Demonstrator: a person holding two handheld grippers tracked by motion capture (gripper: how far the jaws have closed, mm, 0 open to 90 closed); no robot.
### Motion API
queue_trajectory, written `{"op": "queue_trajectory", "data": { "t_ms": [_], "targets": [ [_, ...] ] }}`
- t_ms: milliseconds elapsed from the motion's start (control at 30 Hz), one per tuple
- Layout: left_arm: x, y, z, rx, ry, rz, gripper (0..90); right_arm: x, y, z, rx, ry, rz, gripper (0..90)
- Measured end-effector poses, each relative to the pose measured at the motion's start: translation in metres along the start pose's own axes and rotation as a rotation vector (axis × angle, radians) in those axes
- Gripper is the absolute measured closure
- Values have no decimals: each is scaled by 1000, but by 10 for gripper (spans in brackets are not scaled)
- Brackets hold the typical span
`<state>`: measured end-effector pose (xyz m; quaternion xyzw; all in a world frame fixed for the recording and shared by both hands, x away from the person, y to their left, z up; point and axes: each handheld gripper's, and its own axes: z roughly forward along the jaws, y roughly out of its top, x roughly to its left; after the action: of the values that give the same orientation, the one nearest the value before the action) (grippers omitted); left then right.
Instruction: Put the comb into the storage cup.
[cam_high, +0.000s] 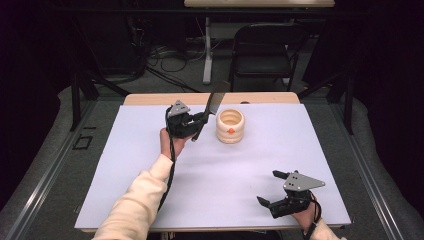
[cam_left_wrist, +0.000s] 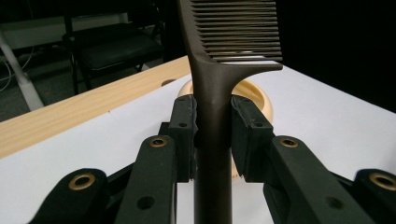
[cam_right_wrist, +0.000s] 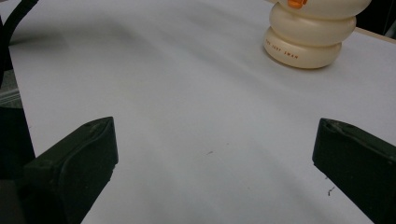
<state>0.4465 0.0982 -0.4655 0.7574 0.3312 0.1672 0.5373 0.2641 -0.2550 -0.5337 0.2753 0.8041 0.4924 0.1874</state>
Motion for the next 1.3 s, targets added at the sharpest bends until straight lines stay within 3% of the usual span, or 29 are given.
{"op": "queue_trajectory", "data": {
  "t_ms": [600, 967, 1300],
  "targets": [
    [-7, 7, 9, -14, 11, 29, 718, 0, 0, 0, -1, -2, -3, 0],
    [-11, 13, 13, -67, 9, 15, 718, 0, 0, -1, -3, -2, -2, 0],
    [-13, 17, 20, -90, 7, 30, 718, 0, 0, -1, -1, -3, -2, 0]
  ]
}}
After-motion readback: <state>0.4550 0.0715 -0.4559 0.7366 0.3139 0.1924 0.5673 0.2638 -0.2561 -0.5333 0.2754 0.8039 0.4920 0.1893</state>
